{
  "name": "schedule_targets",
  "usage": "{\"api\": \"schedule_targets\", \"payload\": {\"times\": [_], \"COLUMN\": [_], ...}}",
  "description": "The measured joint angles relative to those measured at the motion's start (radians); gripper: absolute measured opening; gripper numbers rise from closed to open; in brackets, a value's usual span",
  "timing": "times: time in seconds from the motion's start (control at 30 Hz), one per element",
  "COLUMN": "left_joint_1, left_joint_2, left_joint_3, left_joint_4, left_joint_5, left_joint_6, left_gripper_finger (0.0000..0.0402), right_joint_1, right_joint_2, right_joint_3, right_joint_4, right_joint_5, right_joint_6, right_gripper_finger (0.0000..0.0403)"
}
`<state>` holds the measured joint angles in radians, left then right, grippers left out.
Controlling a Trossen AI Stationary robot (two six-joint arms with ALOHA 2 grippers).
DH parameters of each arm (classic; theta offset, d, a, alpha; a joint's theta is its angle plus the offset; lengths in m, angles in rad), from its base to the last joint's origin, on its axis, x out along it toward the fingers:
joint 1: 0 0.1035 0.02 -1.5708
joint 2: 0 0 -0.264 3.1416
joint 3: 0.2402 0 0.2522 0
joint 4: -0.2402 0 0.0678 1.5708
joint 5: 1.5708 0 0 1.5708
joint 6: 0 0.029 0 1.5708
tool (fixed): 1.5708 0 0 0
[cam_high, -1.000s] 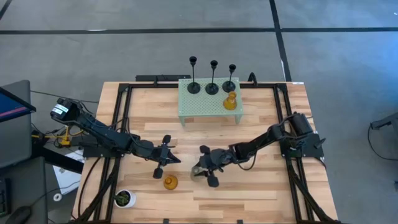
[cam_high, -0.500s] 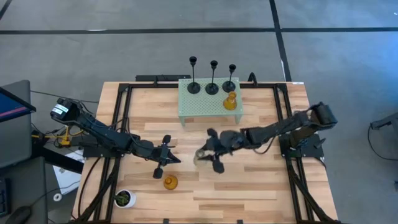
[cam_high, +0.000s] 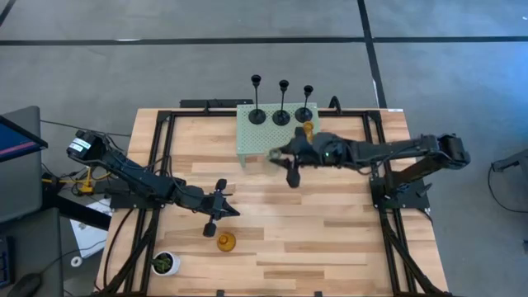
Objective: Pick & Place candle stick holders
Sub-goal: Put the glass candle holder on the shelf
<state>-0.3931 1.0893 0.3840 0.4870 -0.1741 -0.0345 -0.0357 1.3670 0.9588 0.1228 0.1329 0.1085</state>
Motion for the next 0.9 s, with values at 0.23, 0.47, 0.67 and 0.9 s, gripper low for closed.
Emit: {"api": "schedule_targets", "payload": {"times": [0.23, 0.47, 0.67, 0.9], "left_joint_1": [0.000, 0.000, 0.000, 0.000], "left_joint_2": [0.000, 0.000, 0.000, 0.000], "left_joint_3": [0.000, 0.000, 0.000, 0.000], "left_joint_4": [0.000, 0.000, 0.000, 0.000], "left_joint_5": [0.000, -0.007, -0.008, -0.008], "left_joint_6": [0.000, 0.000, 0.000, 0.000], "left_gripper_finger": [0.0008, 0.0008, 0.0008, 0.0008], "right_joint_1": [-0.097, -0.169, -0.207, -0.238], "right_joint_2": [0.030, 0.059, 0.061, 0.061], "right_joint_3": [0.001, 0.001, 0.000, 0.000], "right_joint_4": [0.013, 0.015, 0.005, 0.000], "right_joint_5": [0.004, 0.006, 0.010, 0.007], "right_joint_6": [-0.003, -0.003, -0.003, -0.003], "right_gripper_finger": [0.0128, 0.0132, 0.0127, 0.0135]}}
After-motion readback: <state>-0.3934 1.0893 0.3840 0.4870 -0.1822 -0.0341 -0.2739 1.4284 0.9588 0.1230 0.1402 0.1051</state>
